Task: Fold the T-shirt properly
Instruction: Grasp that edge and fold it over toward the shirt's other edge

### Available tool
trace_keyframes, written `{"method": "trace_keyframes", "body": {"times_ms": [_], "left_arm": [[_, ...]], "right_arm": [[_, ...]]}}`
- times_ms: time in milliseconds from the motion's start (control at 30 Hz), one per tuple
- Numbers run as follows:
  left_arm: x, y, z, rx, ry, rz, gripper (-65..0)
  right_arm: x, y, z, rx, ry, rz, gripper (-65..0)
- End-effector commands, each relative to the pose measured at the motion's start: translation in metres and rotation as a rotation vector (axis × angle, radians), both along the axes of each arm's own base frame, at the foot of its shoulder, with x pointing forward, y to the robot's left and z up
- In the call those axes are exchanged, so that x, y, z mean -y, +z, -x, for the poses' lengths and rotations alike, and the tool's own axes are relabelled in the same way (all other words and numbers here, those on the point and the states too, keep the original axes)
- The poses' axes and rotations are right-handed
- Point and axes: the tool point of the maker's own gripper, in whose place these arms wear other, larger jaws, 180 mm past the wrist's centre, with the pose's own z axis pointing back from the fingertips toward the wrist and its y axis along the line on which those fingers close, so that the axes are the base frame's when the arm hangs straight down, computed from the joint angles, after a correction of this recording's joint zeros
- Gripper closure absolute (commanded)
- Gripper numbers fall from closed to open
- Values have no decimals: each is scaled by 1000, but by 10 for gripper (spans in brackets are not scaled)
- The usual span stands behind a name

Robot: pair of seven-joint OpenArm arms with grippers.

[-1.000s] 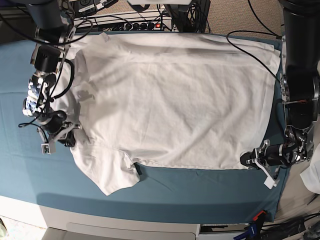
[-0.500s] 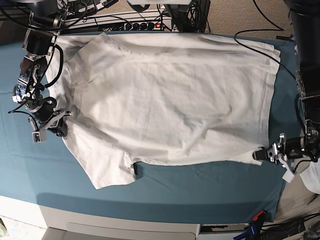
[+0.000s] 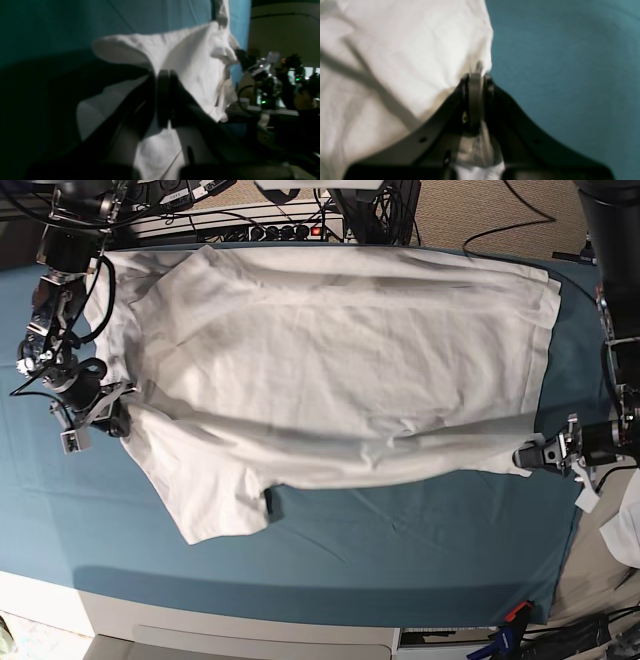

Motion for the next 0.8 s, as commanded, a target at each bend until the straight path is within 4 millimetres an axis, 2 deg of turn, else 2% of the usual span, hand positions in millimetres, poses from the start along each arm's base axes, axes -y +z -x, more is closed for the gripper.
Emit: {"method": "trace_keyframes", "body": {"times_ms": [0, 167, 433, 600, 767], "left_arm": [[-10, 21, -11, 65, 11, -5, 0], [-7, 9, 6, 33, -34, -27, 0], [-7, -10, 24, -14, -39, -30, 0], [-10, -13, 27, -22, -36, -35, 0], [-21, -5, 26, -2, -33, -66, 0]], "right_arm": [[12, 25, -10, 65, -9, 22, 0], [24, 27, -4, 46, -34, 11, 0], [40, 23, 21, 17, -120, -108, 0], [56, 24, 37, 21, -182, -156, 0], [63, 27, 48, 33, -219, -211, 0]]}}
